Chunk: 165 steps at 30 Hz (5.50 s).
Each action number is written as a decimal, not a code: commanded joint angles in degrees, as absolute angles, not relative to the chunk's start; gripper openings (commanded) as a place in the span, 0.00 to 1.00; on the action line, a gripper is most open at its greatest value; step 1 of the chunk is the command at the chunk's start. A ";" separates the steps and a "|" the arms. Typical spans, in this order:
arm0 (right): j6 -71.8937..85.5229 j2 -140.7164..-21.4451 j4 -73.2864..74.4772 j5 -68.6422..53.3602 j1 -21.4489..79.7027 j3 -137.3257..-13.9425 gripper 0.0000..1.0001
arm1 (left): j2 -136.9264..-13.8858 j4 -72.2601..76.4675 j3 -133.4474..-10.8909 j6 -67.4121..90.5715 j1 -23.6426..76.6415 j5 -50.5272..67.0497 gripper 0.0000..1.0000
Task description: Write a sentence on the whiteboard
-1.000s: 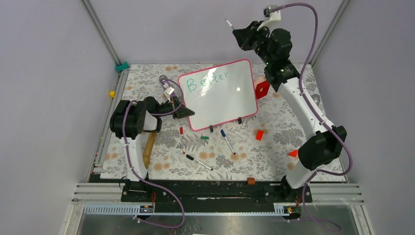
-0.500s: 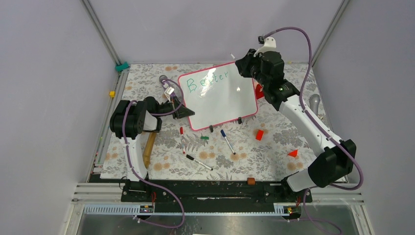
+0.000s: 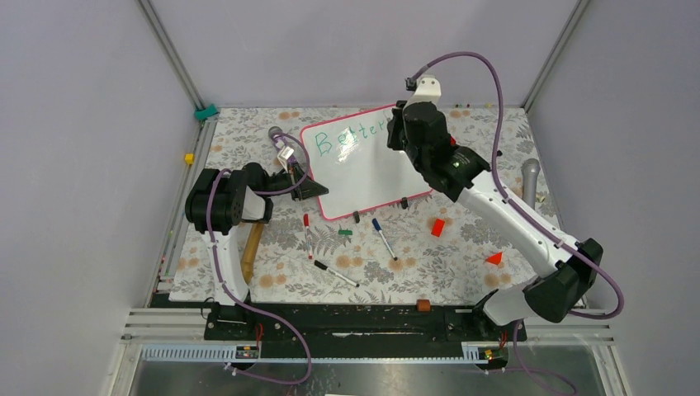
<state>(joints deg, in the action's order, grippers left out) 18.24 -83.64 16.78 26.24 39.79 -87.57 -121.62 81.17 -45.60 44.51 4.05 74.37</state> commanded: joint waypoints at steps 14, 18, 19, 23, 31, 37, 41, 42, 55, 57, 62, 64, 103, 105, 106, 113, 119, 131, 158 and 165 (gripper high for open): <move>8.52 -82.58 12.18 10.58 42.71 -80.63 0.00 | -122.78 83.67 -44.65 39.17 5.09 81.60 0.00; 6.21 -86.14 14.84 13.42 45.09 -82.97 0.00 | -122.79 83.61 -44.65 39.11 5.10 81.57 0.00; 5.94 -86.68 15.15 13.63 45.24 -83.17 0.00 | -122.83 83.60 -44.65 39.11 5.16 81.63 0.00; 5.10 -89.34 17.60 14.81 45.42 -85.49 0.00 | -122.87 83.67 -44.82 39.28 5.16 81.75 0.00; 2.81 -93.36 19.44 18.35 46.23 -87.70 0.00 | -122.96 83.65 -44.96 39.37 5.18 81.81 0.00; 0.82 -96.06 21.10 19.26 46.40 -90.92 0.00 | -122.96 83.67 -45.00 39.38 5.16 81.90 0.00; 0.31 -96.15 20.58 18.63 46.60 -90.96 0.00 | -123.04 83.67 -45.13 39.51 5.26 81.94 0.00; 0.32 -96.20 20.67 18.38 46.71 -90.97 0.00 | -122.98 83.64 -45.17 39.55 5.26 81.96 0.00; 0.35 -101.27 24.80 22.48 48.43 -95.63 0.00 | -123.05 83.65 -45.22 39.58 5.27 82.08 0.00; 0.31 -101.75 25.18 23.26 48.43 -96.00 0.00 | -123.05 83.67 -45.18 39.55 5.27 82.15 0.00; 0.30 -102.62 25.47 23.84 48.43 -96.13 0.00 | -123.10 83.67 -45.25 39.64 5.24 82.18 0.00; 0.28 -102.95 25.56 23.84 48.38 -96.36 0.00 | -123.15 83.65 -45.26 39.64 5.27 82.10 0.00; 0.33 -108.50 27.73 25.76 48.43 -101.06 0.00 | -123.22 83.65 -45.35 39.73 5.24 82.23 0.00; 0.29 -108.75 27.70 25.55 48.45 -101.23 0.00 | -123.27 83.66 -45.35 39.75 5.24 82.21 0.00; 0.28 -108.89 27.73 25.34 48.45 -101.32 0.00 | -123.23 83.65 -45.35 39.81 5.24 82.23 0.00; 0.34 -108.78 27.62 22.86 48.45 -101.12 0.00 | -123.20 83.65 -45.37 39.81 5.23 82.23 0.00; -1.34 -108.64 27.65 21.19 48.44 -100.58 0.00 | -123.22 83.66 -45.35 39.86 5.20 82.18 0.00; -1.90 -108.58 29.12 18.64 48.43 -100.01 0.00 | -123.22 83.65 -45.41 39.85 5.25 82.23 0.00; -1.93 -109.72 31.90 24.86 48.38 -102.08 0.00 | -123.24 83.63 -45.35 39.89 5.21 82.31 0.00; -1.83 -109.65 31.31 25.86 48.43 -102.39 0.00 | -123.18 83.62 -45.41 39.90 5.27 82.20 0.00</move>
